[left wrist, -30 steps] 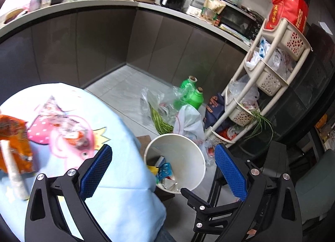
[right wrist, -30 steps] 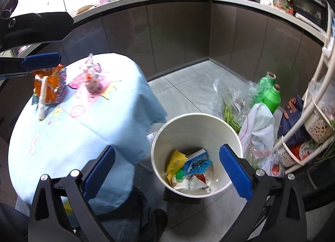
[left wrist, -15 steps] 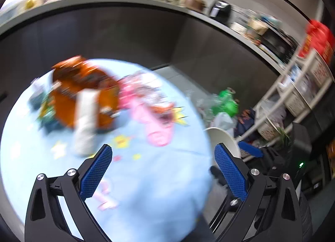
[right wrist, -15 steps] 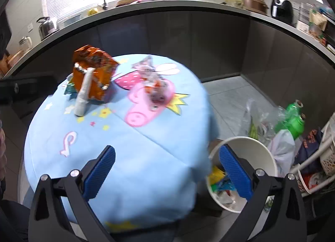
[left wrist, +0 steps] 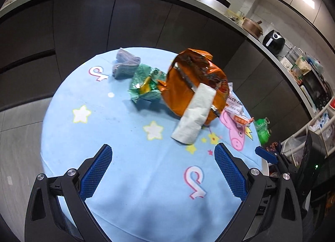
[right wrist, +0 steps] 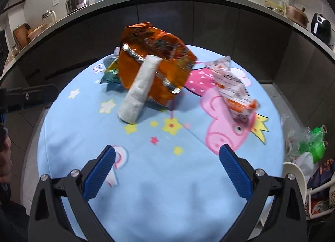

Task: Collect trash
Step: 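Grasp the white tissue with the left tool while the right tool grasps the white-orange wrapper, then carry the tissue and white-orange wrapper over the bin, then open both tools to drop the tissue and wrapper into the bin, then grasp the green wrapper with the left tool while the right tool grasps the orange chip bag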

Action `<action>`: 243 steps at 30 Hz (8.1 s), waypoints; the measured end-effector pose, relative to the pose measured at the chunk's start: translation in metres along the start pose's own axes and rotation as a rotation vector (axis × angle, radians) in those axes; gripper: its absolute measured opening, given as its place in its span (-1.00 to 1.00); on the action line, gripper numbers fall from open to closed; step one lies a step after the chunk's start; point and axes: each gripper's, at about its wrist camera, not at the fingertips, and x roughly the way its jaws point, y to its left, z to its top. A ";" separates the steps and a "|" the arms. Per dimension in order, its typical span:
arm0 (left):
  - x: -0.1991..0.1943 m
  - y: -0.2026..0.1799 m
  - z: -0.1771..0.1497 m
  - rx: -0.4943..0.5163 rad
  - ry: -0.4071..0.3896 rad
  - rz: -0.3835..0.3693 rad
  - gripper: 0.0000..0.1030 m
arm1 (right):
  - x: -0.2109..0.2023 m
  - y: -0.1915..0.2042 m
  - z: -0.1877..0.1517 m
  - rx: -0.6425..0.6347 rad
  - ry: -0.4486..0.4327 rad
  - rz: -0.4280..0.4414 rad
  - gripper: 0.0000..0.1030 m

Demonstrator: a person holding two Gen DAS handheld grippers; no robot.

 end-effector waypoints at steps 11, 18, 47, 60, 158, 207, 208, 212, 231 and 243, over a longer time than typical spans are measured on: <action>0.026 -0.013 0.002 0.100 0.031 -0.066 0.72 | 0.003 -0.068 0.034 0.046 -0.046 -0.214 0.91; 0.063 -0.043 0.011 0.195 0.052 -0.088 0.55 | 0.044 -0.097 0.051 0.002 -0.010 -0.254 0.79; 0.087 -0.042 -0.019 0.142 0.251 -0.152 -0.76 | 0.001 -0.079 -0.025 0.250 0.082 -0.057 -0.10; 0.085 -0.050 -0.030 0.153 0.250 -0.113 -0.54 | -0.007 -0.062 -0.033 0.247 0.074 -0.032 -0.10; 0.189 -0.378 -0.076 0.711 0.339 -0.373 0.53 | -0.049 -0.285 -0.208 0.682 0.051 -0.377 0.87; 0.054 -0.245 0.005 0.464 0.103 -0.208 0.83 | -0.098 -0.162 -0.085 0.380 -0.122 -0.241 0.93; 0.051 -0.234 0.007 0.446 0.103 -0.203 0.83 | -0.097 -0.155 -0.080 0.365 -0.126 -0.224 0.93; 0.039 -0.181 0.014 0.356 0.093 -0.166 0.83 | -0.086 -0.129 -0.060 0.289 -0.133 -0.151 0.93; 0.015 -0.020 0.018 0.098 0.051 -0.065 0.83 | 0.005 -0.037 0.074 -0.076 -0.095 0.064 0.93; 0.014 0.027 0.027 -0.003 0.043 -0.027 0.83 | 0.078 -0.029 0.121 -0.124 -0.073 0.040 0.89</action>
